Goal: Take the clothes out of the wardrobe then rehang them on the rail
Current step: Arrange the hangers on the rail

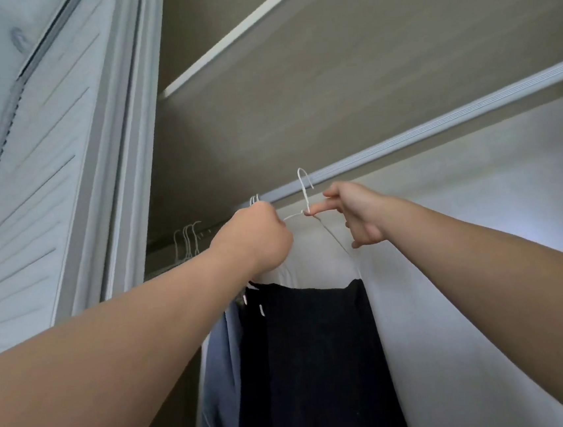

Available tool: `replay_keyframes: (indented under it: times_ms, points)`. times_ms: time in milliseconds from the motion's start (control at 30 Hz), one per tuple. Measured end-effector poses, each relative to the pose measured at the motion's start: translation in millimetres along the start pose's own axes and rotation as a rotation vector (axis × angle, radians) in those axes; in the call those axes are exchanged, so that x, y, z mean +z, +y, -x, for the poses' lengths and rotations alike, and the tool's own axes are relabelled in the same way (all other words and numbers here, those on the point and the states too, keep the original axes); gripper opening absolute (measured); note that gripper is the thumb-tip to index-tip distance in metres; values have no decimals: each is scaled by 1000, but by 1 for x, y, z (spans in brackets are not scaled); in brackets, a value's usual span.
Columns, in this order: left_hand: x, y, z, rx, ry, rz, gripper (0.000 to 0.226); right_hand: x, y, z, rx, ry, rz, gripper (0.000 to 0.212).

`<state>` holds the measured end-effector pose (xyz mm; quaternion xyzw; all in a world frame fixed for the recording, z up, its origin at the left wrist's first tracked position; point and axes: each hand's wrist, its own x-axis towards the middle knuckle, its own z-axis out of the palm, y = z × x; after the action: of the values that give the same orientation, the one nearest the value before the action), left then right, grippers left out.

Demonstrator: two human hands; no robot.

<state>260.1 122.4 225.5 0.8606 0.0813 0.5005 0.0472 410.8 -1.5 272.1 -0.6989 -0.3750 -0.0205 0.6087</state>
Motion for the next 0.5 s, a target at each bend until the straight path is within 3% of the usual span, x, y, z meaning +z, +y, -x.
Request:
replay_keyframes:
  times_ms: [300, 500]
  points:
    - [-3, -7, -7, -34, 18, -14, 22, 11, 7, -43, -87, -175, -132, 53]
    - [-1, -6, -19, -70, 24, -58, 21, 17, 5, -62, -94, -185, -172, 56]
